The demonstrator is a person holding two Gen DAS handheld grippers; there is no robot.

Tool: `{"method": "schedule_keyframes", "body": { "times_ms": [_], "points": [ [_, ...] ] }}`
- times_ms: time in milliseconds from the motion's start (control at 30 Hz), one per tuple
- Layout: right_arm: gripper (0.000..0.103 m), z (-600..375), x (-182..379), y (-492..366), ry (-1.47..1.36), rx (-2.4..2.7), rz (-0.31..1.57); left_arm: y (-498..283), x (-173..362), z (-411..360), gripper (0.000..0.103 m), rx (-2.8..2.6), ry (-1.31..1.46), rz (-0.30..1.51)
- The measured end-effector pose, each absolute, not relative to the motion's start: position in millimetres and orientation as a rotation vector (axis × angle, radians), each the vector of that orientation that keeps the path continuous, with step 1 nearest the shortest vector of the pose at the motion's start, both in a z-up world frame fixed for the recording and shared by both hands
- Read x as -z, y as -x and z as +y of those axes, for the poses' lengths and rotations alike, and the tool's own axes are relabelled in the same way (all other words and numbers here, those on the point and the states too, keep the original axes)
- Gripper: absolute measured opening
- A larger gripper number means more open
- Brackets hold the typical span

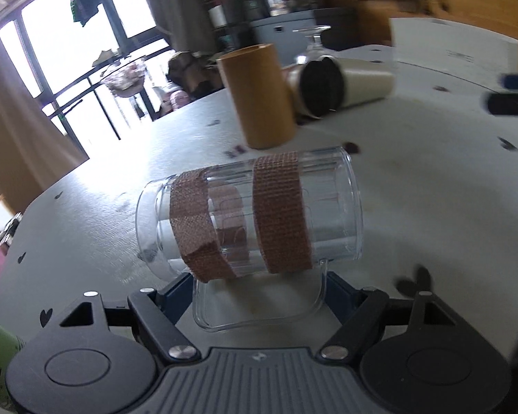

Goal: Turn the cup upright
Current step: 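Close the left tool fingers on the glass mug's body and lift it, then rotate the left tool to tip the glass mug upright while the right tool approaches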

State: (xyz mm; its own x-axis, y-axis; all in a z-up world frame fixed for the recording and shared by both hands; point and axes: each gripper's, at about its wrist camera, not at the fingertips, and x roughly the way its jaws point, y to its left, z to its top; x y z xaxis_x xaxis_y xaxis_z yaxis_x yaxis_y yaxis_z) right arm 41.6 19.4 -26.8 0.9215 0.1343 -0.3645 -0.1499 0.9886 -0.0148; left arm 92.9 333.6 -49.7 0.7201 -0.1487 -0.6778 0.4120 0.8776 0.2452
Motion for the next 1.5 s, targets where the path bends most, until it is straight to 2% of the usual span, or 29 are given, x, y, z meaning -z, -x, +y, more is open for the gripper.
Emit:
{"method": "schedule_keyframes", "body": {
  "times_ms": [67,100,133,167,233,300,400,467,533,600,1067,1200,1500],
  "points": [
    [0.103,29,25,-45,0.033,-0.204,0.374,-85,51,336,0.082,0.338,-0.404,0.705],
    [0.103,34,23,-49,0.032,-0.231,0.376,-84,52,336,0.086,0.336,-0.407,0.708],
    [0.103,40,22,-53,0.034,-0.256,0.377,-83,52,336,0.095,0.323,-0.414,0.708],
    [0.103,45,21,-56,0.037,-0.274,0.376,-81,51,337,0.098,0.312,-0.418,0.704],
    [0.103,59,19,-67,0.044,-0.315,0.382,-72,49,338,0.099,0.304,-0.411,0.695],
    [0.099,73,17,-82,0.045,-0.364,0.402,-66,46,340,0.099,0.295,-0.384,0.681],
    [0.077,89,18,-106,0.036,-0.435,0.453,-60,42,340,0.1,0.276,-0.343,0.662],
    [0.057,101,21,-124,0.032,-0.465,0.503,-62,43,335,0.1,0.259,-0.325,0.658],
    [0.046,112,25,-140,0.029,-0.502,0.554,-62,44,332,0.099,0.244,-0.307,0.66],
    [0.041,123,30,-146,0.034,-0.548,0.581,-64,47,331,0.1,0.229,-0.297,0.667],
    [0.038,151,38,-111,0.09,-0.71,0.625,-87,52,354,0.1,0.052,-0.306,0.726],
    [0.035,161,40,-99,0.08,-0.733,0.63,-82,51,375,0.094,0.017,-0.268,0.755],
    [0.037,150,39,-112,-0.009,-0.742,0.663,-54,17,382,0.093,0.168,-0.102,0.814]
  ]
}}
